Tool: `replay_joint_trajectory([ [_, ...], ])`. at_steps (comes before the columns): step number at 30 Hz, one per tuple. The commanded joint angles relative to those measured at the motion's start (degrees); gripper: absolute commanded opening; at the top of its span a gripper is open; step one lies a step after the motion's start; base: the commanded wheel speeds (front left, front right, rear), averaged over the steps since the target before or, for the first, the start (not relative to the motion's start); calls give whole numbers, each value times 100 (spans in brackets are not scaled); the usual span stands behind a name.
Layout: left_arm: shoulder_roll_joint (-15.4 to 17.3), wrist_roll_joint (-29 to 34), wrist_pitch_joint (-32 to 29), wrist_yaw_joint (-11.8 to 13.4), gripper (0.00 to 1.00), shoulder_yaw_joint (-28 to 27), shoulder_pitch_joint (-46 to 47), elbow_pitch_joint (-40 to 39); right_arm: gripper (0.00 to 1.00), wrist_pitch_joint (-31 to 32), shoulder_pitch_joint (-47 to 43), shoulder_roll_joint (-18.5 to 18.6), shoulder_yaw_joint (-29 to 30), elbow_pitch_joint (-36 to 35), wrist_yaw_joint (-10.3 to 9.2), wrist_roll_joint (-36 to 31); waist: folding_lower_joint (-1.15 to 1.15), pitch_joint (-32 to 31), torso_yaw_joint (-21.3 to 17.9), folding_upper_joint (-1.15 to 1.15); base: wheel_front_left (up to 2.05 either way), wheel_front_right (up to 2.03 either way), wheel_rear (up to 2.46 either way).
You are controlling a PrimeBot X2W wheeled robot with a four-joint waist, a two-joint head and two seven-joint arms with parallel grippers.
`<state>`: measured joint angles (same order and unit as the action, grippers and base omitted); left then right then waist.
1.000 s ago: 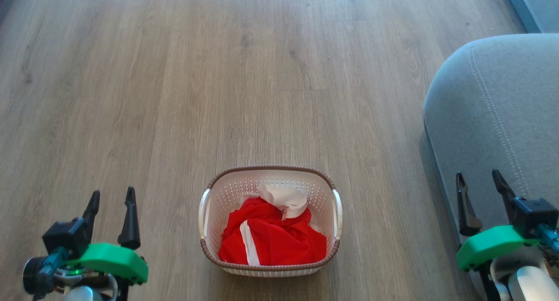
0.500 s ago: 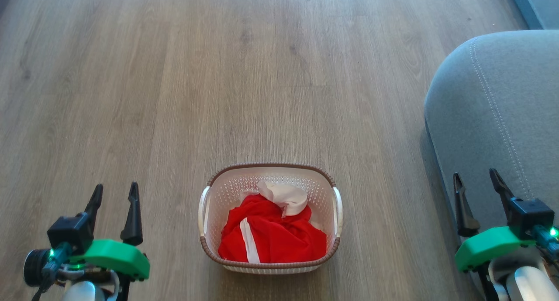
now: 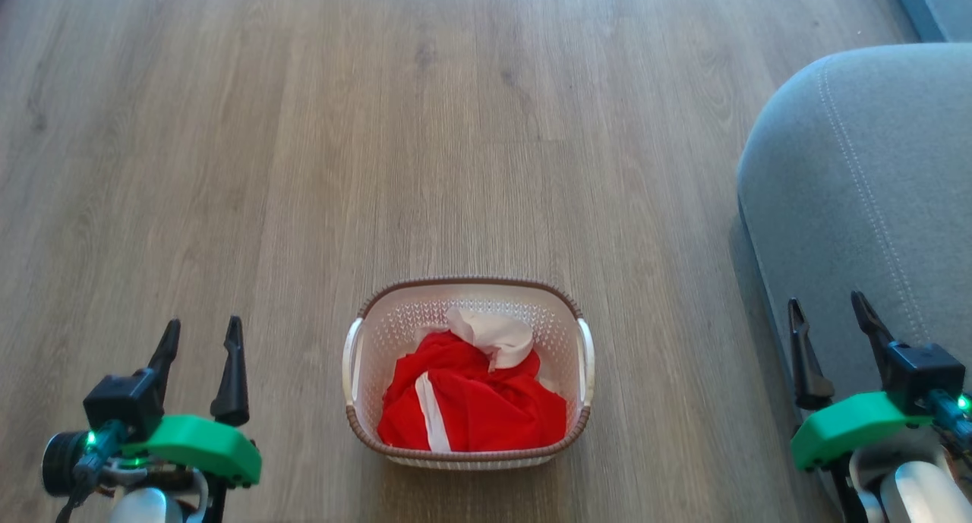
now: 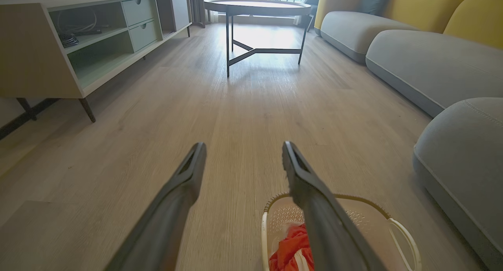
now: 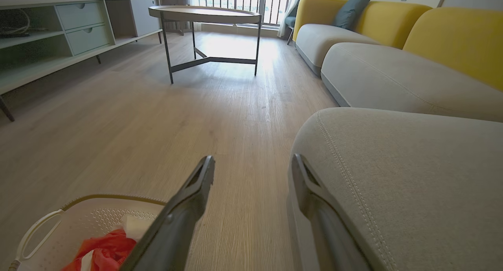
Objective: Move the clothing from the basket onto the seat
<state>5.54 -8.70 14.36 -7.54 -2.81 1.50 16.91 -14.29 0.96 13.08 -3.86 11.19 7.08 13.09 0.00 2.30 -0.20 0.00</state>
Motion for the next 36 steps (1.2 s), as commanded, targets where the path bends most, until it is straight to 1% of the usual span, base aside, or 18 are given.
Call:
replay_joint_trajectory([
  [1, 150, -27, 63, 6, 100, -178, 342, -182, 100, -71, 242, 90, -84, -210, 41, 14, 0, 55, -7, 0, 0, 0, 0],
  [9, 153, -30, 63, 6, 100, -35, 598, -265, 100, -71, 461, 28, 11, -333, 41, -36, 0, 595, -44, 0, 0, 0, 0],
  [11, 151, -27, 63, 6, 100, 75, 778, -316, 100, -71, 614, -10, 49, -394, 41, -62, 0, 922, -66, 0, 0, 0, 0],
  [19, 151, 19, 63, 6, 100, 468, 1483, -383, 100, -71, 1201, -131, 156, -628, 41, -135, 0, 1914, -193, 0, 0, 0, 0],
  [20, 151, 19, 63, 6, 100, 468, 1483, -383, 100, -71, 1201, -131, 156, -628, 41, -135, 0, 1914, -193, 0, 0, 0, 0],
  [24, 155, 57, 63, 6, 100, 783, 1871, -292, 100, -71, 1499, -196, 202, -756, 41, -161, 0, 2333, -302, 0, 0, 0, 0],
  [29, 191, 173, 30, 6, 100, 1129, 2358, 187, 100, -71, 1844, -249, 234, -907, 41, -182, 0, 2823, -483, 0, 0, 0, 0],
  [36, 227, 352, -486, 6, 100, 1627, 3157, 981, 100, -71, 2317, -370, 265, -1114, 41, -155, 0, 3544, -839, 0, 0, 0, 0],
])
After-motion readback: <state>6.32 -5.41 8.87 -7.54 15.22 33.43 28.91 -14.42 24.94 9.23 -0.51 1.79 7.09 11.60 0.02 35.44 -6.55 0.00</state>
